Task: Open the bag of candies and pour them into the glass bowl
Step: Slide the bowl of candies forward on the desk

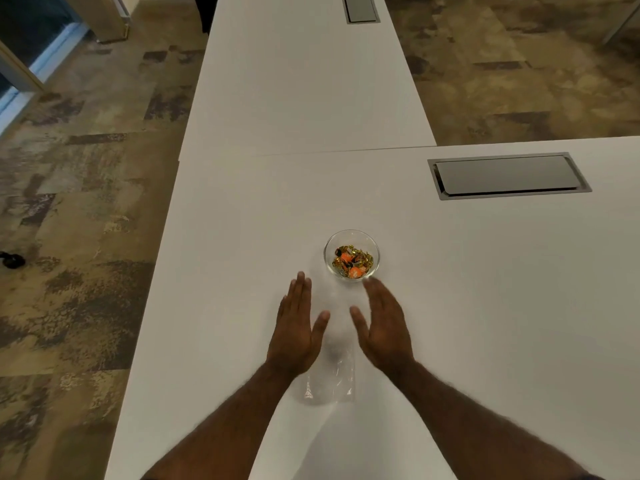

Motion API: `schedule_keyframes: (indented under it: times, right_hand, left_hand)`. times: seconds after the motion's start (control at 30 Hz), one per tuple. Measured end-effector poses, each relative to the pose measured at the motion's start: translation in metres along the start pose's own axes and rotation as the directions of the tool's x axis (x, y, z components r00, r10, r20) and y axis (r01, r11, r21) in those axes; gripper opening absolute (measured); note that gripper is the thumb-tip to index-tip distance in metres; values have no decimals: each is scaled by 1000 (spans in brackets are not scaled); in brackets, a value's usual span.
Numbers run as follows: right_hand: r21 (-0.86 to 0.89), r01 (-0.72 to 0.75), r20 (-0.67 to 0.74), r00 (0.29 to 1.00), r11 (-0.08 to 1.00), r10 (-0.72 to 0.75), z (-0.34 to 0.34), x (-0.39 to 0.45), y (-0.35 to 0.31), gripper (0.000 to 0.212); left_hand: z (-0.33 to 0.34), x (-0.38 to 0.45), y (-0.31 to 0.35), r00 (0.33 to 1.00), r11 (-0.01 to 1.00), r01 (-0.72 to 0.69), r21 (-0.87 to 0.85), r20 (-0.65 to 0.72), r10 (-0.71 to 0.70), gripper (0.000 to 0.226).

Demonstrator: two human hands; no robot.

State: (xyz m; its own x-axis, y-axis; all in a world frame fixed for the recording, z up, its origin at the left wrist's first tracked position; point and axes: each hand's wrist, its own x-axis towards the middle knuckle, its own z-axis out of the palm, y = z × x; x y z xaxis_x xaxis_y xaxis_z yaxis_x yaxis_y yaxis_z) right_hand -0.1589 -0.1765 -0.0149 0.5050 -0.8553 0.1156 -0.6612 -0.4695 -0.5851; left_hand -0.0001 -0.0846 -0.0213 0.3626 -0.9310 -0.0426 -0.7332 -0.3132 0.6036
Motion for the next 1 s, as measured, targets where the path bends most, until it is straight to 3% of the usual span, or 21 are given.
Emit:
schedule_keyframes:
  times: [0.07, 0.13, 0.2, 0.27, 0.4, 0.47, 0.73, 1.0]
  right_hand:
    - [189, -123, -75, 988, 974, 139, -6, 26, -1, 56]
    - [402, -273, -56, 945, 874, 321, -8, 49, 0, 53]
    - [607, -435, 64, 861, 665, 505, -8, 72, 5, 47]
    - [749, -514, 201, 777, 417, 596, -5, 89, 11, 44]
    - [831, -549, 366, 665, 93, 652, 3, 114, 18, 34]
    - [835, -550, 412, 650, 21, 638, 7, 121, 20, 33]
    - [823, -567, 441, 660, 18, 608, 17, 129, 15, 21]
    - [870, -493, 368, 660, 7, 655, -42, 147, 46, 21]
  left_hand:
    - [-3, 29, 17, 993, 960, 91, -265, -52, -108, 66]
    - [-6, 55, 33, 964, 840, 205, -502, -43, -261, 59]
    - [-6, 82, 44, 908, 619, 311, -722, 32, -419, 53]
    - [-3, 103, 49, 845, 380, 363, -851, 129, -518, 53]
    - [10, 134, 52, 719, 91, 361, -928, 215, -661, 35]
    - [19, 142, 53, 682, 67, 362, -930, 215, -699, 31]
    - [44, 151, 65, 622, 179, 360, -916, 92, -777, 35]
    - [59, 176, 130, 697, 179, 345, -921, 124, -706, 38]
